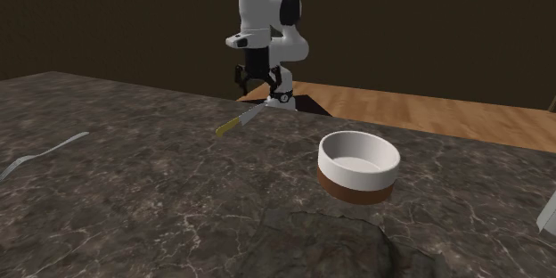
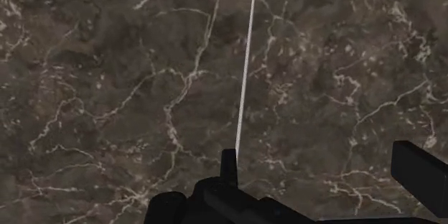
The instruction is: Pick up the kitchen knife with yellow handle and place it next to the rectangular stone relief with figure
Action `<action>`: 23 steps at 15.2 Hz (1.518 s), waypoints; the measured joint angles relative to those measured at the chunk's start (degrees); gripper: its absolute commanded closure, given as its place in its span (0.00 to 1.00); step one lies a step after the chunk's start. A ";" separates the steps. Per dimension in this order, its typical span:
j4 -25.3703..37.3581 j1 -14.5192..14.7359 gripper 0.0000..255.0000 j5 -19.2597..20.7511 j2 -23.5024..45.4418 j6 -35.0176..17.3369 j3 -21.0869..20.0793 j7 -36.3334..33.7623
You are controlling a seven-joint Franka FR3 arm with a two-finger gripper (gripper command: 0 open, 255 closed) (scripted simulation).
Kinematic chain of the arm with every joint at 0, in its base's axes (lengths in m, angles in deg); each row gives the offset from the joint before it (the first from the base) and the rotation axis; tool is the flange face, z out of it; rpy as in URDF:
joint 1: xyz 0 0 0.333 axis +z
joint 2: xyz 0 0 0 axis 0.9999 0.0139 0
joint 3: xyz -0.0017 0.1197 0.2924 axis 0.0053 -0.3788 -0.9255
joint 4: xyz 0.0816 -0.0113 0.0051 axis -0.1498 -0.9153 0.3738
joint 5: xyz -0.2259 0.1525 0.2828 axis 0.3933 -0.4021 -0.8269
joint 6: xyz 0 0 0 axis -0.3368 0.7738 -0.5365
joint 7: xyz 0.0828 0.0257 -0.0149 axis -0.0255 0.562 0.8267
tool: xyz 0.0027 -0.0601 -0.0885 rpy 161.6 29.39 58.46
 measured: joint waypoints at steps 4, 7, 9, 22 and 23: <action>0.11 -2.67 0.00 0.54 5.68 -7.02 2.07 -2.84; -0.30 -3.20 0.00 0.47 8.06 -10.19 2.72 -3.31; -1.09 -3.27 0.00 0.36 9.22 -12.18 2.96 -3.16; -2.03 -3.12 1.00 -0.07 11.47 -15.40 3.16 -2.94; -2.03 -3.12 1.00 -0.07 11.47 -15.40 3.16 -2.94</action>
